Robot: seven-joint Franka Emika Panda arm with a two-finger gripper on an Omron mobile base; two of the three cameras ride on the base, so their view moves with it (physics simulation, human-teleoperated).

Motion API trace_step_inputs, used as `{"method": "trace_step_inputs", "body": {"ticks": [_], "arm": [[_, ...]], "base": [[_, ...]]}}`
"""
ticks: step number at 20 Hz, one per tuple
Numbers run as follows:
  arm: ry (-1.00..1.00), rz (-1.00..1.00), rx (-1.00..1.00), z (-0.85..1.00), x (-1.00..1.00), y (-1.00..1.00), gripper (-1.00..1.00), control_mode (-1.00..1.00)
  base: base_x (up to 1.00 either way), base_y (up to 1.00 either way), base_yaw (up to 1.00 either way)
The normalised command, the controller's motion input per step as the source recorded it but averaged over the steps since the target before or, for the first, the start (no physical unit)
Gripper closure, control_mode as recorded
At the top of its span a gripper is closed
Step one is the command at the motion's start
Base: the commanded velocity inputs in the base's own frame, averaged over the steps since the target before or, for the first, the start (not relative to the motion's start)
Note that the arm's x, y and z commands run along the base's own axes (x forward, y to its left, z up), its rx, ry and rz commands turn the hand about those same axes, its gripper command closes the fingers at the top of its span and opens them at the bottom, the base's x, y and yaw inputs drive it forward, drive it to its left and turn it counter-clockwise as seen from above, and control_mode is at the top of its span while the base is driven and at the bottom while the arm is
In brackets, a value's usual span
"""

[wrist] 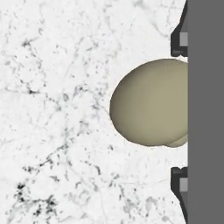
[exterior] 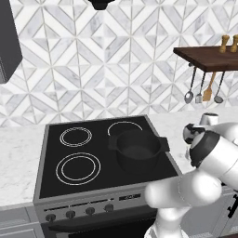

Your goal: Put the mushroom and lemon wedge in the pot. Retrieve the spatula and lightly stir the vegetables in the pot.

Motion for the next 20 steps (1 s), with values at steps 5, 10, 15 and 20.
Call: {"method": "trace_step_inputs", "body": {"ticks": [5,10,15,20], "arm": [[0.0,0.01,0.01,-0.22,0.01,0.0,-1.0,-1.0],[-0.03,0.03,0.04,-0.15,0.08,0.0,-1.0,-1.0],[-0.03,0.02,0.02,-0.19,0.12,0.0,1.0,-1.0],[0.0,0.01,0.0,-0.03,0.13,0.08,1.0,-1.0]], "base": [[0.0,0.0,0.0],[0.0,0.0,0.0],[0.0,0.0,0.0],[0.0,0.0,0.0]]}}
